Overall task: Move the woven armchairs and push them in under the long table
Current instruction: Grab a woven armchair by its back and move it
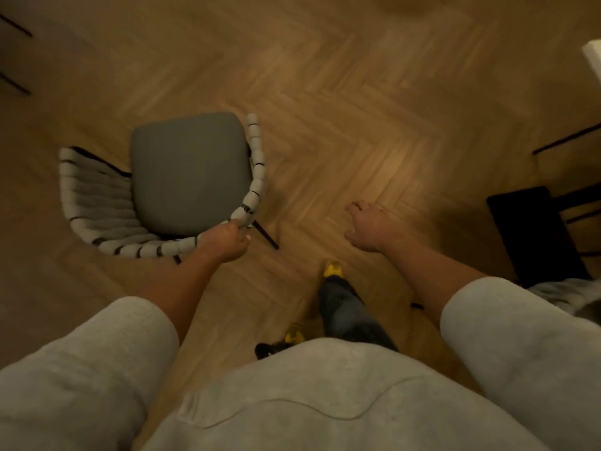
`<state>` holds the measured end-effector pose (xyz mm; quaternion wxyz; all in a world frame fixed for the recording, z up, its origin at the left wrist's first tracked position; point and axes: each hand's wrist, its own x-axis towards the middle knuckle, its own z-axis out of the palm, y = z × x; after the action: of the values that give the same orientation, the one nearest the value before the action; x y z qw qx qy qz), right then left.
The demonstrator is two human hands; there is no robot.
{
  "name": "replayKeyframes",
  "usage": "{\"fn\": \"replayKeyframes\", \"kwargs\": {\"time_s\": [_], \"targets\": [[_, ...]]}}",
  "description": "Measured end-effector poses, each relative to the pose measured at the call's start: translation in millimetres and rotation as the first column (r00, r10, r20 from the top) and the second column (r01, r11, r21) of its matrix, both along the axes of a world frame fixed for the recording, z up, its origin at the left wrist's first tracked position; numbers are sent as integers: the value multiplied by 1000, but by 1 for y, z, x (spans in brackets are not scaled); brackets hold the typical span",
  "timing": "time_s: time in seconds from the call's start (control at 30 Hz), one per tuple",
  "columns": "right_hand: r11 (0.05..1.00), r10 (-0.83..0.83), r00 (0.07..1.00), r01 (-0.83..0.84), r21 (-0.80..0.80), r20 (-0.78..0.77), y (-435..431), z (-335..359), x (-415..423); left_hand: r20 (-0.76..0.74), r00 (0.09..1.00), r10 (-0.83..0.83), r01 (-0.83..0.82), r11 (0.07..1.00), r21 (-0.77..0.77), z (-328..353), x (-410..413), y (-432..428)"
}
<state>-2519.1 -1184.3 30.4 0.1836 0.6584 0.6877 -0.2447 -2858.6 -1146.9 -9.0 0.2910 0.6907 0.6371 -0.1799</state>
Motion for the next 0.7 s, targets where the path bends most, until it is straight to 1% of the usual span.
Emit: {"fn": "replayKeyframes", "kwargs": {"time_s": [0.13, 0.2, 0.27, 0.4, 0.5, 0.6, 0.7], "targets": [[993, 113, 993, -114, -33, -28, 54, -15, -27, -53, 993, 108, -106, 994, 35, -28, -42, 11], [985, 164, 985, -166, -48, -56, 77, -22, -46, -90, 985, 147, -141, 988, 69, -30, -61, 11], [975, 211, 975, -215, -50, -64, 92, -27, -68, -115, 982, 147, -135, 985, 103, -30, -81, 9], [960, 265, 959, -272, -64, -101, 107, -25, -129, -134, 979, 156, -144, 985, 95, -38, -134, 0], [950, 302, 944, -310, -46, -133, 110, -34, -181, -193, 977, 93, -86, 995, 44, -43, -181, -3], [951, 307, 940, -309, 8, -151, 107, -51, -232, -243, 969, -43, 50, 999, 20, -52, -233, 2], [953, 300, 947, -302, 3, -112, 103, -69, -277, -271, 947, -173, 180, 984, 2, -61, -280, 16]]}}
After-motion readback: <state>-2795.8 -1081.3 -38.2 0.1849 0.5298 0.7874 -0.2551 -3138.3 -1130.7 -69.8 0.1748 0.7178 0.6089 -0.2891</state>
